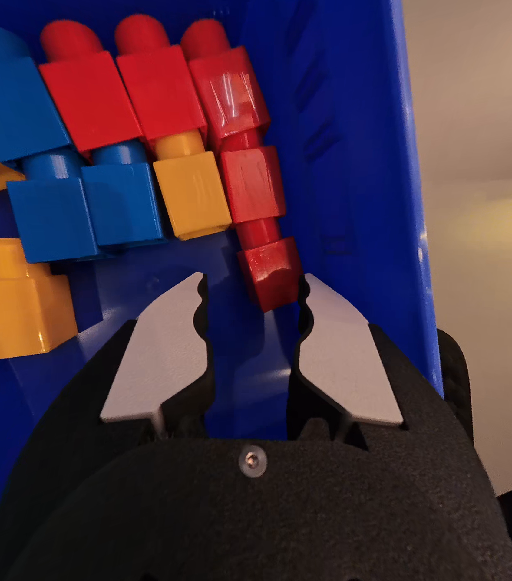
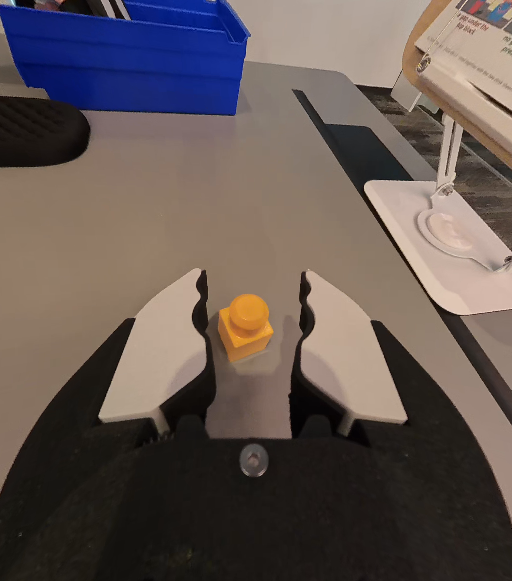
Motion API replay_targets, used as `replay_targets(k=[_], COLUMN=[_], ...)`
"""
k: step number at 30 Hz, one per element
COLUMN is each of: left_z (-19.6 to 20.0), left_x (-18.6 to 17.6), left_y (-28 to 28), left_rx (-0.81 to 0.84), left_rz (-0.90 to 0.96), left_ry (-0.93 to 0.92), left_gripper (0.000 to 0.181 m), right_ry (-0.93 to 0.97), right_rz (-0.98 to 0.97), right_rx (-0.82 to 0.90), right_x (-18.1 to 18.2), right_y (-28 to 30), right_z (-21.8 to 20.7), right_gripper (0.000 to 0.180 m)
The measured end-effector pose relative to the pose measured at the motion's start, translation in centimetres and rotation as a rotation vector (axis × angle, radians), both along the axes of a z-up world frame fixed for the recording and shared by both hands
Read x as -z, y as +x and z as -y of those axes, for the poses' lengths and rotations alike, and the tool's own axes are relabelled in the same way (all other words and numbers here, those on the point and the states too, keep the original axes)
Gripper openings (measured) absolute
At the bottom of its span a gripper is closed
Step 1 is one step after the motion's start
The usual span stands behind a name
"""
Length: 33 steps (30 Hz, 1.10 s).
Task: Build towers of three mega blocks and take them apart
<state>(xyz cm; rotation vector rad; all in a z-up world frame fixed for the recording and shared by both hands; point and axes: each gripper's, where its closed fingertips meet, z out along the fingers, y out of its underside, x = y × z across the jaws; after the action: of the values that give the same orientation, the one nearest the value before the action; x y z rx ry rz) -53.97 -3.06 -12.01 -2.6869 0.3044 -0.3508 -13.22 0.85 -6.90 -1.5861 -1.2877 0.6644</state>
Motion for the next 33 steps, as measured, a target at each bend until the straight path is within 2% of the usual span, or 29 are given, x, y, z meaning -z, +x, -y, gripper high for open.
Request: replay_targets(k=[11, 18, 23, 26, 33], left_z=[1.3, 0.7, 0.3, 0.4, 0.7], left_x=[0.1, 0.2, 0.2, 0.0, -0.3], left_y=[-1.8, 0.5, 0.3, -0.7, -3.0], left_rx=[-0.002, 0.034, 0.043, 0.047, 0.054], left_rz=[0.003, 0.076, 0.049, -0.001, -0.081], left_ry=[-0.079, -0.085, -0.075, -0.069, -0.062], left_gripper=[0.052, 0.052, 0.052, 0.044, 0.043], right_ry=[-0.012, -0.027, -0.037, -0.044, -0.046], right_rz=[-0.04, -0.032, -0.02, -0.025, -0.032], right_rx=[-0.001, 0.009, 0.013, 0.014, 0.015], right_x=[-0.7, -0.4, 0.0, 0.1, -0.1], right_y=[0.8, 1.1, 1.2, 1.3, 1.4], right_z=[0.2, 0.1, 0.0, 0.0, 0.0], right_gripper=[0.052, 0.052, 0.051, 0.051, 0.05])
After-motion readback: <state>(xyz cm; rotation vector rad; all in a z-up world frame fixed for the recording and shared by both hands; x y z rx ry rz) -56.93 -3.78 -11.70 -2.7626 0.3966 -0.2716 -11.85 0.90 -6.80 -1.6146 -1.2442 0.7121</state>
